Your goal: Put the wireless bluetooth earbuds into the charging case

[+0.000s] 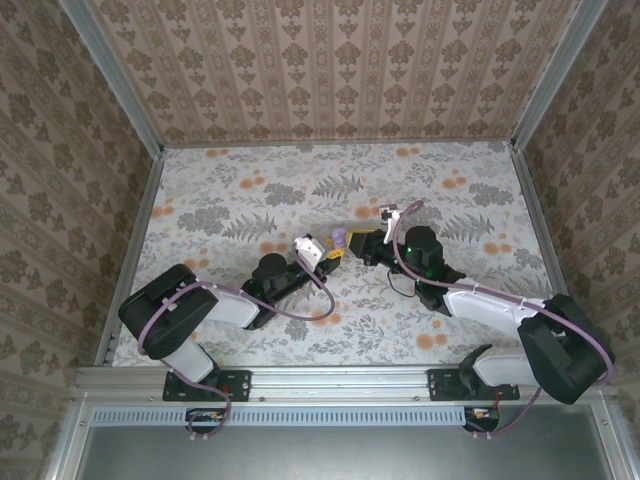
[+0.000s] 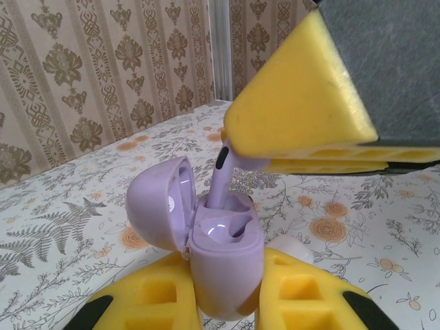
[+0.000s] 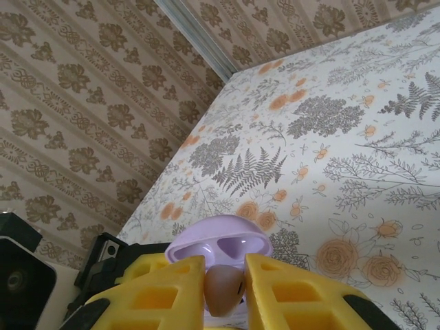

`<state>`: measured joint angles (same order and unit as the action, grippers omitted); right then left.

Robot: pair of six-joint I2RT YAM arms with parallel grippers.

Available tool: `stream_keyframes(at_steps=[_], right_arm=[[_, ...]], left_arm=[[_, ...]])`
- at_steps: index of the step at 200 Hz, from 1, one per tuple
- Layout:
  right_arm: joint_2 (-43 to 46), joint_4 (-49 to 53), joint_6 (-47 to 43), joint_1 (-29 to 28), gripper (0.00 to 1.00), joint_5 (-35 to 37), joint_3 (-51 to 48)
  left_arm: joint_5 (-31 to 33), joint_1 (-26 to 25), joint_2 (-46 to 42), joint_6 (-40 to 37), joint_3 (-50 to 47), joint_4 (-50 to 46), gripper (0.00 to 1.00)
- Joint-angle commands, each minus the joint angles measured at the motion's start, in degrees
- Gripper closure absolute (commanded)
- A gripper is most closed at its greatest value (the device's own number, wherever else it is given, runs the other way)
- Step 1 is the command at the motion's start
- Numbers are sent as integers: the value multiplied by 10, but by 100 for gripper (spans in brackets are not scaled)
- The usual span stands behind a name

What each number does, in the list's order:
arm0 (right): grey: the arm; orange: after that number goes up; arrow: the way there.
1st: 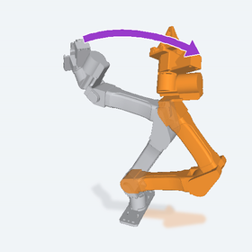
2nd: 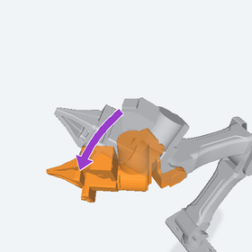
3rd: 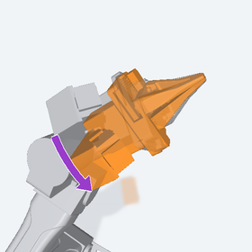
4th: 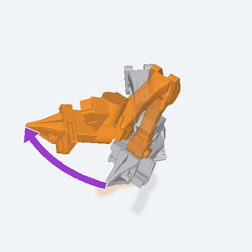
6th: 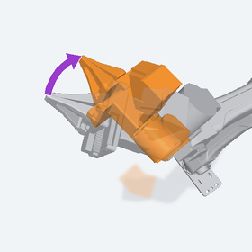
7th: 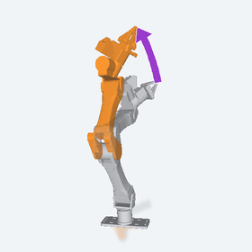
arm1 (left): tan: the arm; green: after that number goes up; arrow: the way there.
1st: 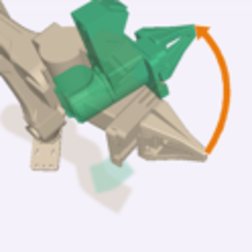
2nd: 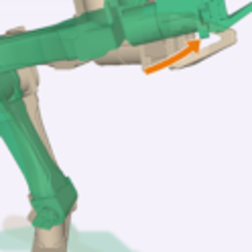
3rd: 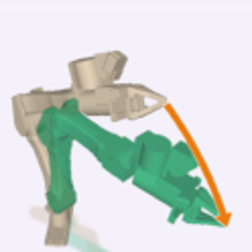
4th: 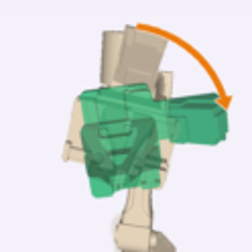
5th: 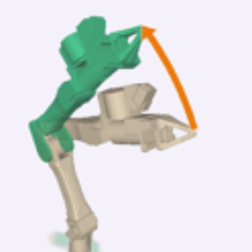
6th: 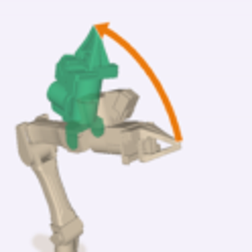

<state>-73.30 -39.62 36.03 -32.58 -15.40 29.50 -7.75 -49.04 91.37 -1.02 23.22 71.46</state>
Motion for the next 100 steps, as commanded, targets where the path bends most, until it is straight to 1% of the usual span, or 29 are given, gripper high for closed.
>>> stream_keyframes(at_steps=[1,45,100], right_arm=[[23,-4,-5,-7,79,-20,-8],[45,8,-16,-6,79,-19,-6],[86,51,-47,-6,79,-25,-20]], left_arm=[[-12,1,-15,-26,-8,25,98],[-7,-3,-15,-67,-12,25,98],[-20,-15,-17,-159,-22,27,99]])
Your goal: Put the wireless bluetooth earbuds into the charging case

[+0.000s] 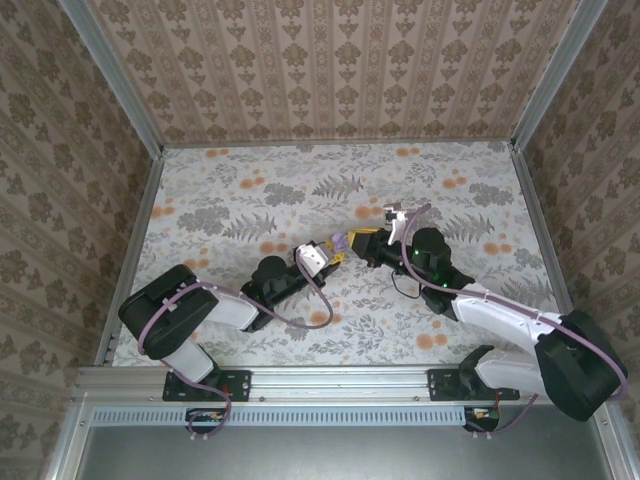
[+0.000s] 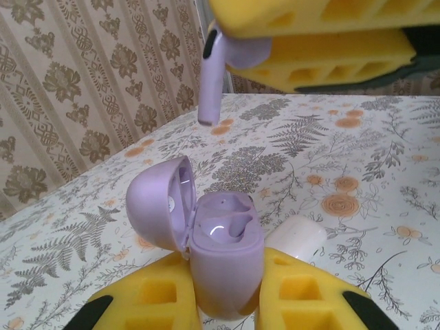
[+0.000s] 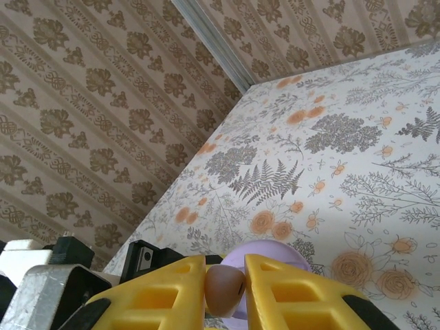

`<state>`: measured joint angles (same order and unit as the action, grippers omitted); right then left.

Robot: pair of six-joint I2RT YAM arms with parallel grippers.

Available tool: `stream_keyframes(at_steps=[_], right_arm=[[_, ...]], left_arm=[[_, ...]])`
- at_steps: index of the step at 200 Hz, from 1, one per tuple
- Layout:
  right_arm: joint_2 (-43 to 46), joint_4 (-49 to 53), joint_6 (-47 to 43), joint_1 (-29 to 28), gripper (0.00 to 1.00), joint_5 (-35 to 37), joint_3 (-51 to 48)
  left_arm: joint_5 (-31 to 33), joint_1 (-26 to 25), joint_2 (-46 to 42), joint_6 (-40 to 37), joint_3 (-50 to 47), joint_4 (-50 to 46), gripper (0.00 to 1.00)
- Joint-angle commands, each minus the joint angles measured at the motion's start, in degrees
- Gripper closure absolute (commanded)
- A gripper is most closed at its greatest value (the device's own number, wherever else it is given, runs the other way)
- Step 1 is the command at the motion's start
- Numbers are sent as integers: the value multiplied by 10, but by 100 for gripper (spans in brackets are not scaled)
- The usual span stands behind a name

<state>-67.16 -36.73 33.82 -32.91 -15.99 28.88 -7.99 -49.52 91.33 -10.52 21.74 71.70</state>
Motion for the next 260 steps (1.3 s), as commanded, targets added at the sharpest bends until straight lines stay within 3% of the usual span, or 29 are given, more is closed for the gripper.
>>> stream_keyframes(at_steps=[1,48,260], right_arm=[[25,23,-26,-2,79,-20,-14],[46,48,-36,-1,79,-31,-28],[44,53,-43,20,79,-51,-45]], left_arm=[[-17,-10,-17,-66,-8,24,99],[-18,-18,-21,-103,-8,24,100],[-39,-27,-51,-98,-1,25,99]])
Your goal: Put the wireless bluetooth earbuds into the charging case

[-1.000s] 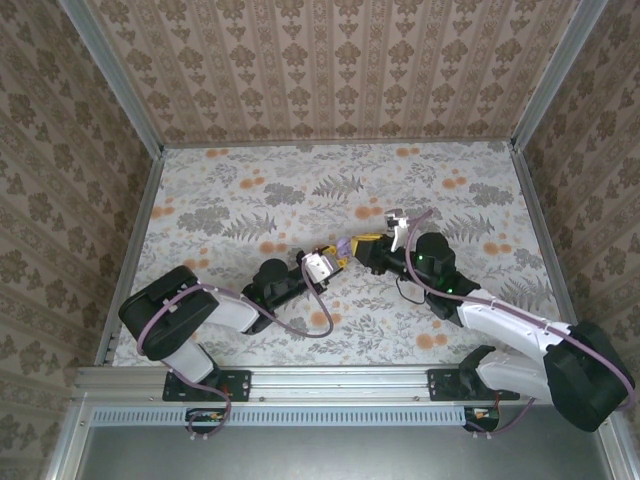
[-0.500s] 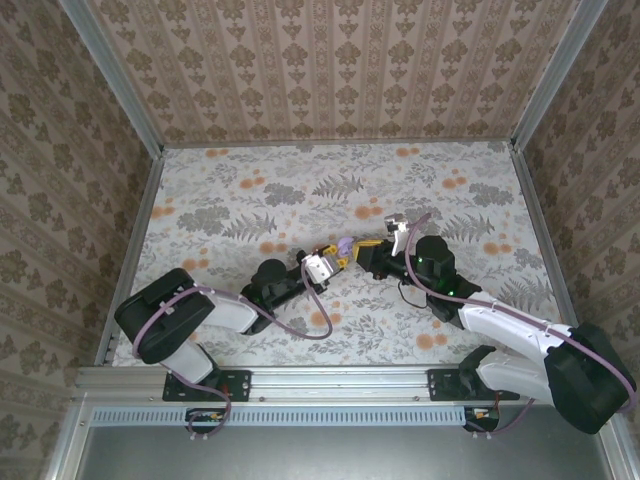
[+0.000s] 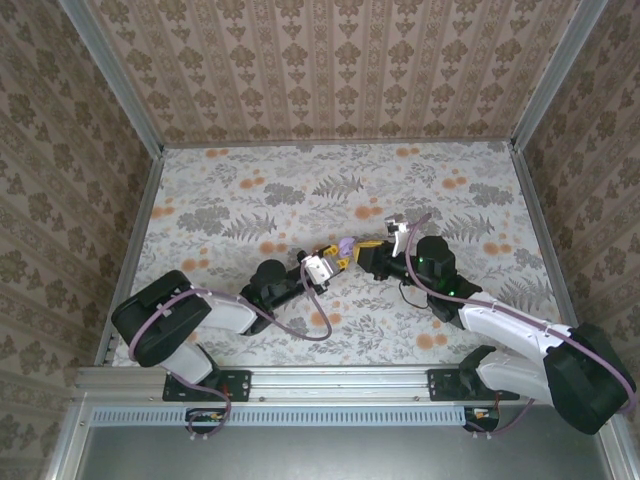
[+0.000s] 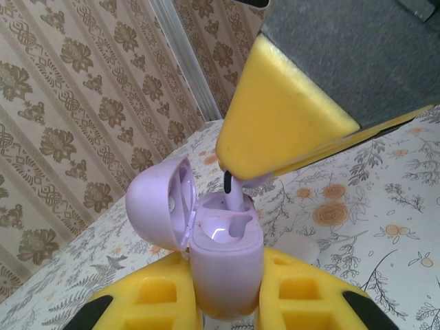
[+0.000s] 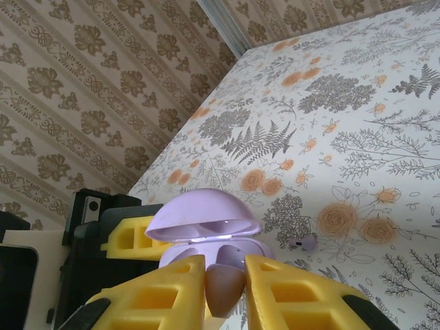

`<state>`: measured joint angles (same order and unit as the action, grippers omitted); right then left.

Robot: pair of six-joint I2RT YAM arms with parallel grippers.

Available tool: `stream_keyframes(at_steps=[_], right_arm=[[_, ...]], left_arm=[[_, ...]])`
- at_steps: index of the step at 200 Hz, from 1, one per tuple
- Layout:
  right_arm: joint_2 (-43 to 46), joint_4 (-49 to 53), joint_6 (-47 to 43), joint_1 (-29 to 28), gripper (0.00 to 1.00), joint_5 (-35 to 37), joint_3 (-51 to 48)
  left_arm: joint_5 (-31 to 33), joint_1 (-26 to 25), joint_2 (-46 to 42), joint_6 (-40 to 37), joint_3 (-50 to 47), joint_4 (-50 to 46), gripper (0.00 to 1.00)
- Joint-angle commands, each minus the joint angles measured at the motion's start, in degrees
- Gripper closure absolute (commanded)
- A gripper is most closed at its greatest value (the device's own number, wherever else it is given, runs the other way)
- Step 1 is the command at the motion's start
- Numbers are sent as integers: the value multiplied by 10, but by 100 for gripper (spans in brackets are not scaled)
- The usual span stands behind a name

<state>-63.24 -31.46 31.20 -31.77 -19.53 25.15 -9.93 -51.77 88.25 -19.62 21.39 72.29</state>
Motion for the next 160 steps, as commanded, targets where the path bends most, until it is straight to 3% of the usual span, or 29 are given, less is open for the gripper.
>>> stream_keyframes(at_steps=[1,37,103,160], right_arm=[[5,1,-17,9,79,-17,-7],[2,27,-39,26,75,-42,8],[1,13,-29,42,56,-68,22],[50,21,-19,62,43,-106,21]], left_arm=[[-20,-4,-21,-7,3,18,99],[-35,-4,-29,-1,1,17,99],[-40,-4,-36,5,1,17,99],[-36,-4,-34,10,1,17,98]])
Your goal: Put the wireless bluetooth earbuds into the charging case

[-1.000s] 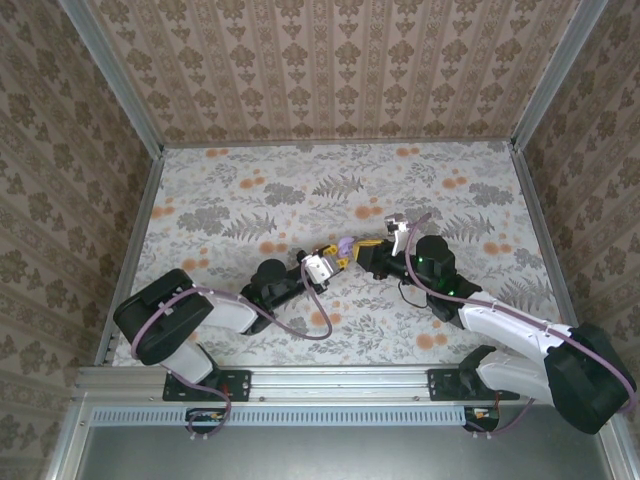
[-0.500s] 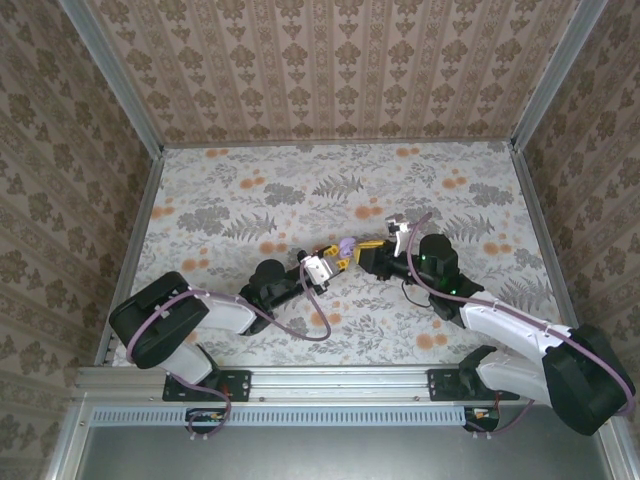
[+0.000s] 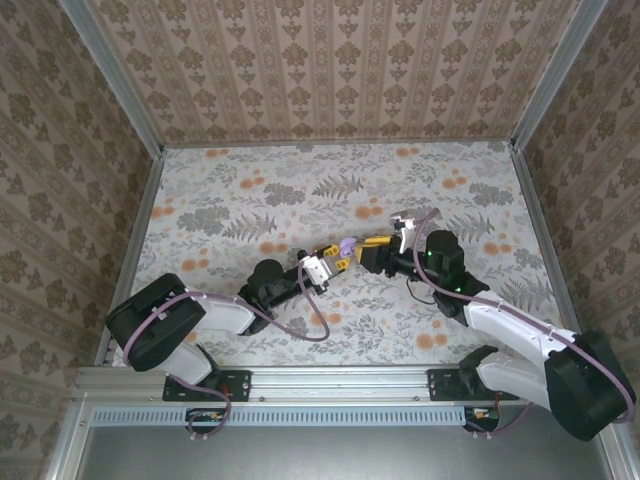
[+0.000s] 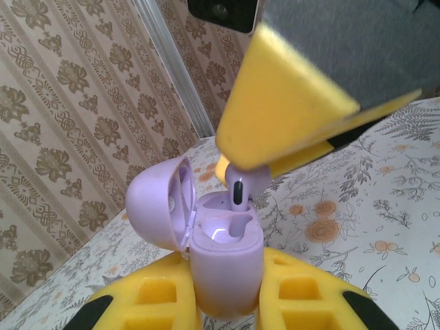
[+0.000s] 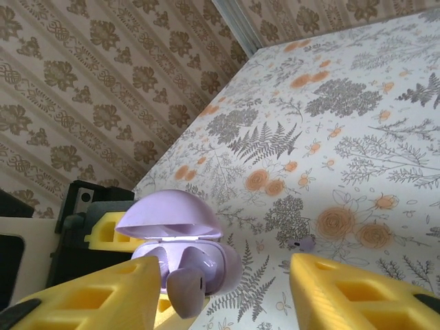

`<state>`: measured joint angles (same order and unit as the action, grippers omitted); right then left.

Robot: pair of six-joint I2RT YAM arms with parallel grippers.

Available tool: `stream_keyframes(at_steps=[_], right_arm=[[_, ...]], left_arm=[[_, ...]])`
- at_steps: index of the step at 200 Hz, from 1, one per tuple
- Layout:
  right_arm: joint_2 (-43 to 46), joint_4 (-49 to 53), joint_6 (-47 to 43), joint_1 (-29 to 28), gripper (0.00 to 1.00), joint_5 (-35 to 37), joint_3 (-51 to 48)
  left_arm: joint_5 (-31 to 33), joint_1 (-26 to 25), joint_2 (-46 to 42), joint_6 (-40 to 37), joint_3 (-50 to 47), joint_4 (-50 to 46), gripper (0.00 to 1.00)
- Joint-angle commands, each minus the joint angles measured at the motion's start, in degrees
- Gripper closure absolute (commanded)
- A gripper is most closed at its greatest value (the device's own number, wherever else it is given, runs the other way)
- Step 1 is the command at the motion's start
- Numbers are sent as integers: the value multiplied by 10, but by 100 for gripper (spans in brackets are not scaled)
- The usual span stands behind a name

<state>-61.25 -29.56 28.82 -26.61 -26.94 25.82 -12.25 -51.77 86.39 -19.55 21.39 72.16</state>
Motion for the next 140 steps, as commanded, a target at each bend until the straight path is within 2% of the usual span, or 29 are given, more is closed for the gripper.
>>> stream_keyframes(at_steps=[1,28,76,140], right_arm=[[31,2,5,11,43,-32,14],[56,27,5,21,42,-44,19],[80,145,-23,35,44,-56,18],[43,126,-4,36,42,-89,14]], left_arm=[[-13,-4,-15,9,1,18,98],[-11,-4,-14,12,1,19,98],[-8,-4,-20,13,-1,18,98],[-9,-4,-15,17,3,18,99]])
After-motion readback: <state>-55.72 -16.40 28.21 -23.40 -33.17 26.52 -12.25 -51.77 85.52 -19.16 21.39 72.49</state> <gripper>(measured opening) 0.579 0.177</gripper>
